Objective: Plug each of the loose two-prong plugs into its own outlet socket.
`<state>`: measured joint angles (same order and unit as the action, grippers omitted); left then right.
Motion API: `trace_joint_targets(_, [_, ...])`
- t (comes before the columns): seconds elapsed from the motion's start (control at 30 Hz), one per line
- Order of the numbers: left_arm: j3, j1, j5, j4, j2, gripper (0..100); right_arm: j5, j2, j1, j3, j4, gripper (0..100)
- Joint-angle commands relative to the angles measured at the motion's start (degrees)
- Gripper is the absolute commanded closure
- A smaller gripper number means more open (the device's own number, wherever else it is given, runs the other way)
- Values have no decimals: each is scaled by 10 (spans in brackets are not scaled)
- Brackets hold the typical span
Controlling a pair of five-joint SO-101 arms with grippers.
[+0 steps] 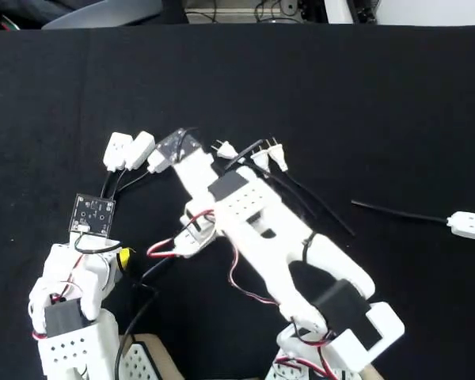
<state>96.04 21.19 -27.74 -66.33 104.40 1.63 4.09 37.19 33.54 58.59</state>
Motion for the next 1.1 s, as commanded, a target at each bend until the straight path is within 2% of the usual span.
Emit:
trace_joint_targets(0.0, [1,2,2,11,3,701,-4,1,18,13,-17,987])
trace_joint_targets(0.27, [5,0,2,25,3,701,18,-30,18,-3,-12,987])
trace_joint_targets(0.53, [13,0,4,40,3,701,112,-29,-3,-12,25,987])
trace_joint_targets(0.97, [13,5,4,39,3,701,222,-29,-256,-8,57,987])
trace_joint_targets(1.07, [13,6,4,38,3,701,274,-29,-334,3,53,987])
